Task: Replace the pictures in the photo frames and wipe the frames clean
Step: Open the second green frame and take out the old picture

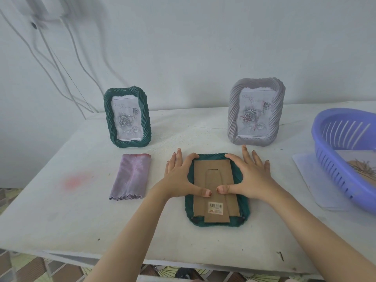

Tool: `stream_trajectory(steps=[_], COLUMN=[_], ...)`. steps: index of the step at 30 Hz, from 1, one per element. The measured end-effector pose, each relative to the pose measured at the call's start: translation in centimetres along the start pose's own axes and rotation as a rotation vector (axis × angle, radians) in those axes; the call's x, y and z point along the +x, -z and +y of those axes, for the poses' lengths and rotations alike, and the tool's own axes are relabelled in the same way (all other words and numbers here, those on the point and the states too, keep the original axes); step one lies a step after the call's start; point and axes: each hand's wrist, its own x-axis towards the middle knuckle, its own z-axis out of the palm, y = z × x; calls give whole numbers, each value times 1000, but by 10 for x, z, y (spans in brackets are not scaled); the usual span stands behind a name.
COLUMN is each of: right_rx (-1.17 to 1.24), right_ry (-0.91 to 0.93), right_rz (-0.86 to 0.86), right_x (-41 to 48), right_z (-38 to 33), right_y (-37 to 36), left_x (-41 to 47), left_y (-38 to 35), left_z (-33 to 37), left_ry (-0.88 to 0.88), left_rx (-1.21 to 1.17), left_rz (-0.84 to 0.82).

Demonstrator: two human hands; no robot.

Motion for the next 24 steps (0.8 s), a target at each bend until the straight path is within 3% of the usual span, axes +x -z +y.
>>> stream_trajectory(steps=[15,21,24], right_rx=[74,508,474], right_ry=[50,155,256], right_rz=[53,137,103], right_x=[-6,-24,-37], right_z=[2,7,14], right_y=[-3,4,4], left_x=[-10,-27,-38], left_y=[-3,-10,-14], left_z=[2,0,-4], left_ry=[-9,-171,-218], left_rx=[-28,-174,-198], left_rz=[26,124,161])
